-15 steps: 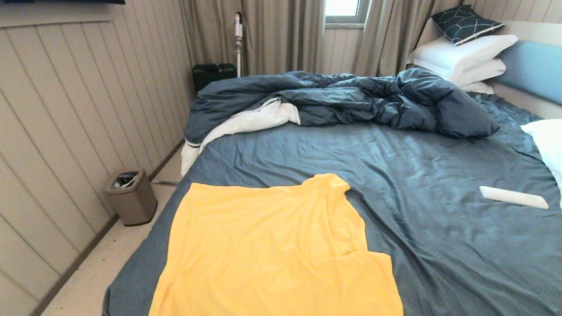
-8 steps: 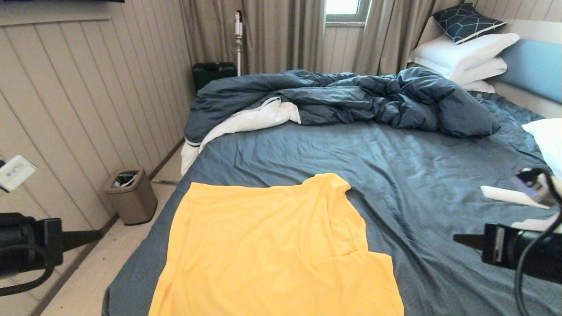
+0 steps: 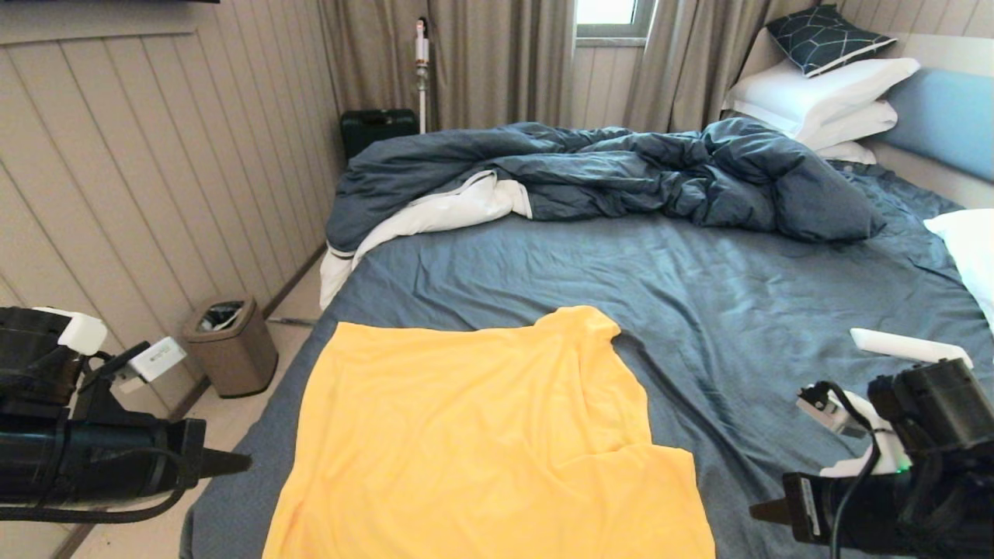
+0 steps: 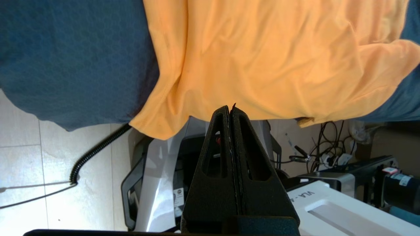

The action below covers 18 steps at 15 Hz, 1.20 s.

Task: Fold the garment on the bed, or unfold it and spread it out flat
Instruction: Fold the yellow T-shirt

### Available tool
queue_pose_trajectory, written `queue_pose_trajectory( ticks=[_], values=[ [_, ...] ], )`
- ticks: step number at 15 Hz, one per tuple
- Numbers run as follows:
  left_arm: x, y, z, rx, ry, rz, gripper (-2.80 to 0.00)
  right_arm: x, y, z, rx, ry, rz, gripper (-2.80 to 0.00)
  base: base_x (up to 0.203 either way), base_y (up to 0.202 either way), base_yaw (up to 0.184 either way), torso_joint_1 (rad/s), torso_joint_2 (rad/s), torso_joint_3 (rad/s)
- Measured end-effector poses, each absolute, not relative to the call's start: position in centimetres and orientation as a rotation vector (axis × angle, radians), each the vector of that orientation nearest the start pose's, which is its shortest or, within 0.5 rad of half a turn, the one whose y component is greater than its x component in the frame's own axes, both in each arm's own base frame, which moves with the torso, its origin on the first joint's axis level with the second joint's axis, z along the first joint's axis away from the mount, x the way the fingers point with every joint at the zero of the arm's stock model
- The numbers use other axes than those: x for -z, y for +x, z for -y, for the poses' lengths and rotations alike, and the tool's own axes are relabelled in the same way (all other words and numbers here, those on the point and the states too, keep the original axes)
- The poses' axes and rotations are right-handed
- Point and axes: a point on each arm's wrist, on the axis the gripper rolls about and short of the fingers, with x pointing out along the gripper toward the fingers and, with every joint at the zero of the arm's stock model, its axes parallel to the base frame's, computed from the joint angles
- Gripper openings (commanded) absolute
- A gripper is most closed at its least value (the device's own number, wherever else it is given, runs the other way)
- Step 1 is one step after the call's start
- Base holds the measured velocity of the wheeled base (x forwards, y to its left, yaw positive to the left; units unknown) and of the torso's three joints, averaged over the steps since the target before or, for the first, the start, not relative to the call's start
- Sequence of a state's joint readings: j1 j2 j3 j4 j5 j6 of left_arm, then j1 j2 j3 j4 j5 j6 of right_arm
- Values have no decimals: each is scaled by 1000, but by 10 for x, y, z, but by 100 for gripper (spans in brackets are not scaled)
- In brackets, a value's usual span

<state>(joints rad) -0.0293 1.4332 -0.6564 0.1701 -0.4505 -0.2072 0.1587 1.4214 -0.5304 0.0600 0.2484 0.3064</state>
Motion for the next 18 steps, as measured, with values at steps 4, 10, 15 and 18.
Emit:
queue_pose_trajectory(
  ticks=[4, 10, 15, 18],
  values=[
    [-132, 194, 16, 342, -397, -1022, 0, -120, 181, -36, -267, 341, -1039, 0, 0, 0, 0, 0, 0, 0],
    [-110, 202, 16, 334, -401, -1042, 0, -122, 188, -37, -278, 339, -1002, 0, 0, 0, 0, 0, 0, 0],
    [-73, 217, 16, 337, -402, -1033, 0, -121, 193, -37, -278, 340, -986, 0, 0, 0, 0, 0, 0, 0],
    [-56, 221, 19, 346, -401, -1058, 0, -123, 193, -36, -276, 342, -974, 0, 0, 0, 0, 0, 0, 0]
  ],
)
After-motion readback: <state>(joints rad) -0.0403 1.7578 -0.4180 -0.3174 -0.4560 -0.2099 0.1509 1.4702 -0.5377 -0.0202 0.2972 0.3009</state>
